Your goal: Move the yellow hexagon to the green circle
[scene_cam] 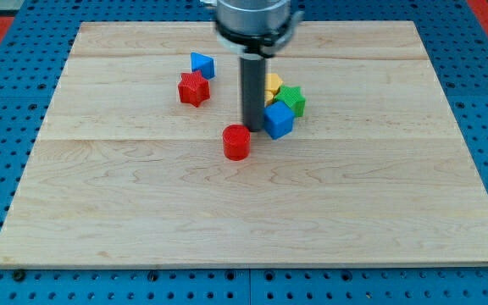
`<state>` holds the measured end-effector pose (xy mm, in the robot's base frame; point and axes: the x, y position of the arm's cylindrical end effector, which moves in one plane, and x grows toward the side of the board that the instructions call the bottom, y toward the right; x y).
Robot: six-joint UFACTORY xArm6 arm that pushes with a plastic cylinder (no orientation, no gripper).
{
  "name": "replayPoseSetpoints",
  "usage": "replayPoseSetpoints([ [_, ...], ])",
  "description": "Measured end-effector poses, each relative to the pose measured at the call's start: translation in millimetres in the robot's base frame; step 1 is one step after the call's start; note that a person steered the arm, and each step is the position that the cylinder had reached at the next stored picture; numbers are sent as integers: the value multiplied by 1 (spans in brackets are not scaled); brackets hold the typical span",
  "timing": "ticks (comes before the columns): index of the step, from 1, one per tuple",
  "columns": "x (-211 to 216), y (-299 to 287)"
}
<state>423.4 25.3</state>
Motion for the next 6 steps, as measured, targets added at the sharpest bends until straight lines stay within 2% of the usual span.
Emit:
replayPoseSetpoints([
  [1, -34, 16],
  [2, -91, -19],
  [3, -102, -16],
  [4, -78, -24],
  [5, -99, 22],
  [6, -141, 24],
])
